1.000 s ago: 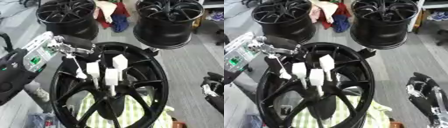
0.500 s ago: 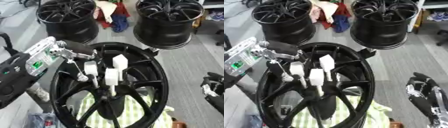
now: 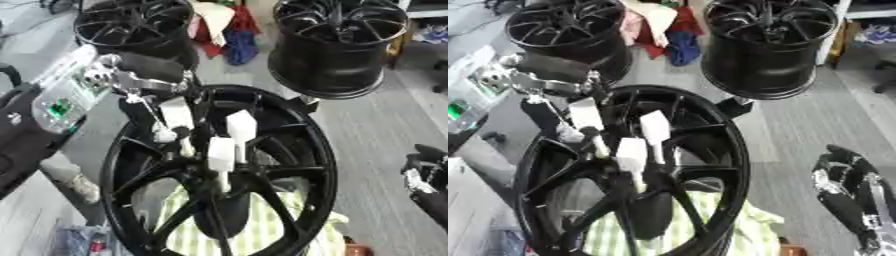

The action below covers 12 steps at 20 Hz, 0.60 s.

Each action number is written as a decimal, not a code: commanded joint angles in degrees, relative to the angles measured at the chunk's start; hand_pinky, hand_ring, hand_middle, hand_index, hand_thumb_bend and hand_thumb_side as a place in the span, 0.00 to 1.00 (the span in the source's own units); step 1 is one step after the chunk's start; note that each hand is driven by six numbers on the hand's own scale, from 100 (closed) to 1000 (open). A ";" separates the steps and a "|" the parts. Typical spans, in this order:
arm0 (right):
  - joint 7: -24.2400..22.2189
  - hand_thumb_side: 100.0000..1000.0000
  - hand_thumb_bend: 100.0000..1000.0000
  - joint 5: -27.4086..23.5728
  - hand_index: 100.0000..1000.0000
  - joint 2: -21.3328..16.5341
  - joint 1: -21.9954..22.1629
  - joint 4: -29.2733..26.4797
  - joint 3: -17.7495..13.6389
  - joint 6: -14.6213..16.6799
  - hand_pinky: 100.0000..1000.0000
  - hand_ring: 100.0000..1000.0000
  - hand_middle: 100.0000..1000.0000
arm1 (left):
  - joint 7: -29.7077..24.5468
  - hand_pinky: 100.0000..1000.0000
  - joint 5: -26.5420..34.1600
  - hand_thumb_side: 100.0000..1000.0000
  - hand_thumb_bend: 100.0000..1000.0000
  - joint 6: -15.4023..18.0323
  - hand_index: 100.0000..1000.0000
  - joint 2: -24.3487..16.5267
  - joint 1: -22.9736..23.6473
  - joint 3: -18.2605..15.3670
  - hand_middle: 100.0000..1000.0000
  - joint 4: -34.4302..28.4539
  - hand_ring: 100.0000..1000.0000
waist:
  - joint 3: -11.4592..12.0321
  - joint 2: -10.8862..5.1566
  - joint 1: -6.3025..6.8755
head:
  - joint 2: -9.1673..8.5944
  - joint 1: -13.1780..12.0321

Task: Pull the pin out of the wheel hub.

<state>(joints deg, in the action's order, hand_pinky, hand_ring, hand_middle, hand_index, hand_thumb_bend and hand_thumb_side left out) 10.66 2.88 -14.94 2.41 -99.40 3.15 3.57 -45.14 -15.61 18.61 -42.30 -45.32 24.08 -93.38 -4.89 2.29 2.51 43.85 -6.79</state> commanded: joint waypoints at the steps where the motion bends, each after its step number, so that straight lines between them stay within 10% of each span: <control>1: 0.27 0.18 0.00 -0.14 0.77 -1.29 -0.20 -0.41 -0.66 0.15 0.65 0.54 0.61 | -6.57 0.17 3.20 0.07 0.00 4.66 0.60 -6.50 -0.35 -6.24 0.44 -3.64 0.32 | 0.47 -0.65 -0.02 | 0.27 0.57; 12: 1.40 0.18 0.00 0.18 0.77 -0.77 0.11 -0.41 -1.75 0.19 0.65 0.54 0.61 | 7.59 0.16 0.21 0.02 0.00 -4.07 0.61 -17.71 25.28 -24.80 0.44 1.29 0.32 | 2.80 -0.07 -0.26 | 0.27 2.52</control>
<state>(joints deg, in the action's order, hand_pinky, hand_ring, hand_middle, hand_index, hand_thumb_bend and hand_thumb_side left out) 11.73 2.90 -14.94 2.81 -99.29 1.94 3.74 -39.19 -14.23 15.25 -57.67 -19.68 1.98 -93.29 -2.07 2.57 2.21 43.85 -4.48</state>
